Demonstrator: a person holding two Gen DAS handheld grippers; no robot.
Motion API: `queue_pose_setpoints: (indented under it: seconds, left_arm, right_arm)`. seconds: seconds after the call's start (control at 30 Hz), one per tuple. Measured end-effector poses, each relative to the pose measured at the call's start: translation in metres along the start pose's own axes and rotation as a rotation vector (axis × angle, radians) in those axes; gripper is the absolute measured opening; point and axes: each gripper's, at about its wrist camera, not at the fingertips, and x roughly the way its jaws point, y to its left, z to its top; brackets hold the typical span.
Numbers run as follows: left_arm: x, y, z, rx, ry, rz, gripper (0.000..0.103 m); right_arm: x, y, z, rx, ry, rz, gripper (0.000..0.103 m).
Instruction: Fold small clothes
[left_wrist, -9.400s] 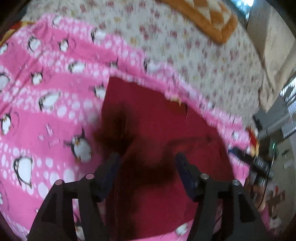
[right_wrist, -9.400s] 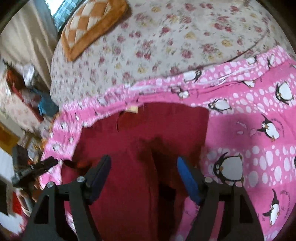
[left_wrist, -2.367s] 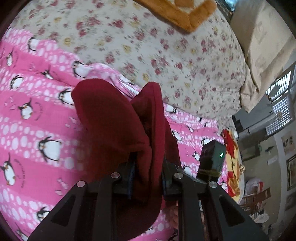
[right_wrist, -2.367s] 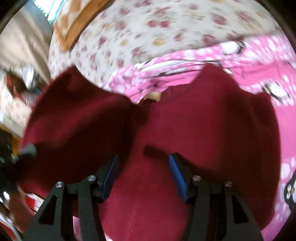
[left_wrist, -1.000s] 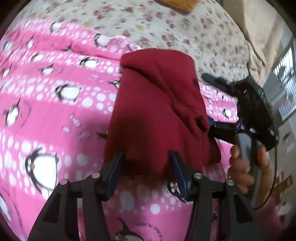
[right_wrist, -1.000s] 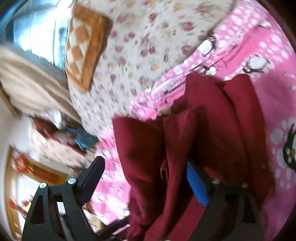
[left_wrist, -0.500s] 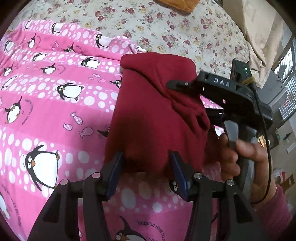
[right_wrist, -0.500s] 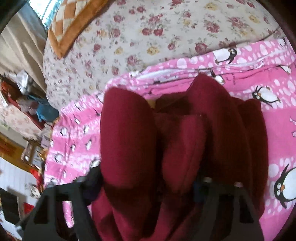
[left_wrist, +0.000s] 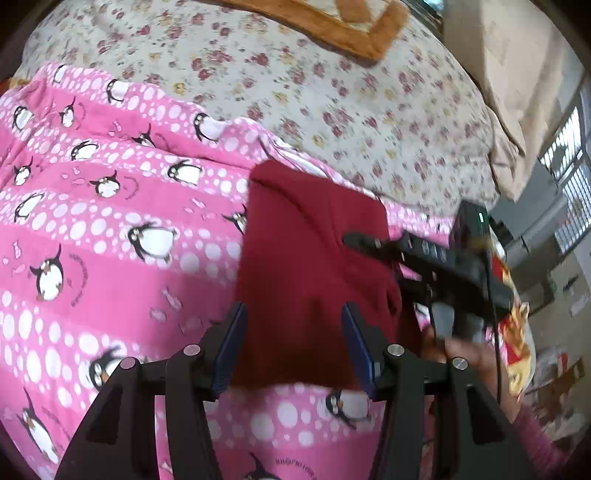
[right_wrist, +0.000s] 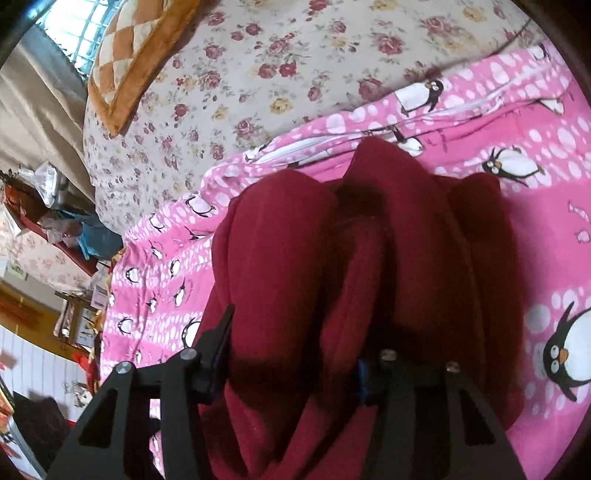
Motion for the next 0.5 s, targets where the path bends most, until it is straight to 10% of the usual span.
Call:
queue_pose_setpoints:
  seconds: [0.27,0.37,0.5]
  left_arm:
    - [0.046,-0.004,0.029,-0.007,0.109,0.064,0.033]
    - [0.059,-0.005,0.03,-0.014,0.12,0.111,0.033]
    - [0.064,0.001,0.038,-0.053,0.118,0.128,0.033]
  right_arm:
    - [0.001,0.013,-0.004,-0.039,-0.001,-0.02,0.072]
    - [-0.001,0.016,-0.003,-0.091,-0.023,-0.074,0.046]
    - [-0.005,0.009,0.001,-0.097,-0.016,-0.069,0.036]
